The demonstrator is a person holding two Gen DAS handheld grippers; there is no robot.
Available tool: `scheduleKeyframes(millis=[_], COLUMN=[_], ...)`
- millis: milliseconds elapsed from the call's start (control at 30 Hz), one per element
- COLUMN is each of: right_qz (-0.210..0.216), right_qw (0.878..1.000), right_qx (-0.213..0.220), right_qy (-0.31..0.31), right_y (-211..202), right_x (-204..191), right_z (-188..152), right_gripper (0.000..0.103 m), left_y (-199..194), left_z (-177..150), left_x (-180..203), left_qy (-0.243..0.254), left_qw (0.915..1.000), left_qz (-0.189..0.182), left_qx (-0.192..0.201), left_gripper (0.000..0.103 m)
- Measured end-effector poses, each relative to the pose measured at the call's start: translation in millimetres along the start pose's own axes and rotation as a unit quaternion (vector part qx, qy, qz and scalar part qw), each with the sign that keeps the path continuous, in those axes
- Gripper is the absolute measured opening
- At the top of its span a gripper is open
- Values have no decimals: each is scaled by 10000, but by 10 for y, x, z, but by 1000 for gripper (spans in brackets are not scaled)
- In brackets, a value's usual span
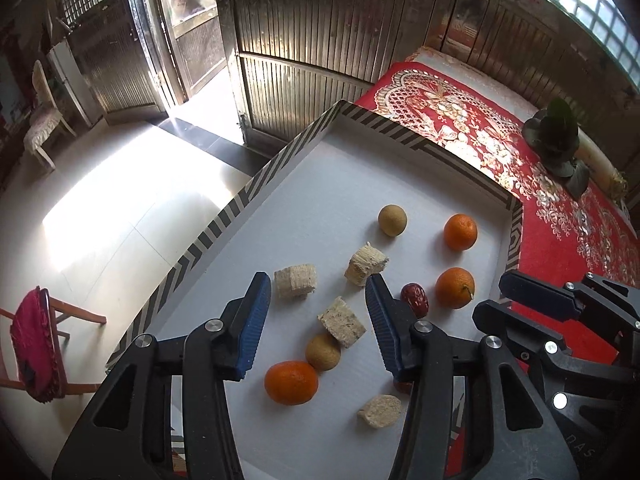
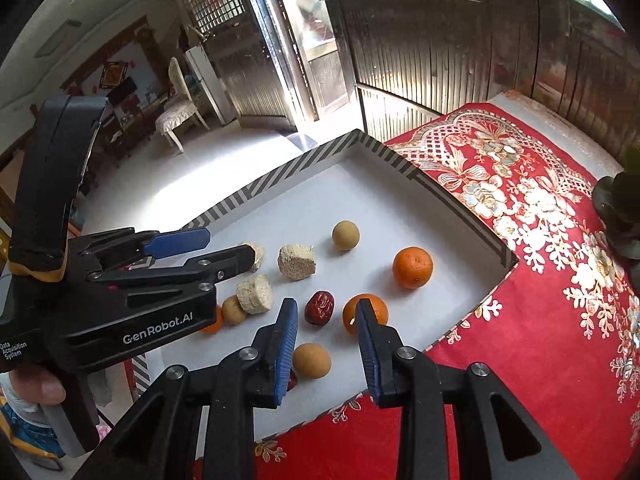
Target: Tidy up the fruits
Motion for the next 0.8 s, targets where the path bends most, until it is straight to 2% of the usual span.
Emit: scheduleKeyframes(millis=[300, 800], right_qz=[-100, -202], right_qw=[9996, 9991], right_qx=[225, 355], right_qy=[140, 93], right_y=[-159, -296], right_x=[-8, -99], right_z=[-53, -139], right_gripper=[31, 33], left_y=[-271, -513], left_z=[-95, -271], left_x=[64, 65], left_qy=[96, 155], left_qw=[9990, 9972], left_qz=[175, 326], left_qx=[399, 657], left_gripper=[49, 49])
Point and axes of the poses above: each gripper's, at about its wrist camera, not at the fingertips, and y roughly the way its jaws point, x to its right, z to its top, the point moved 6 cm from there along y, roughly the way its jaws point, and after that the axes turned 15 degrees about -x, right-handed, at the moved point
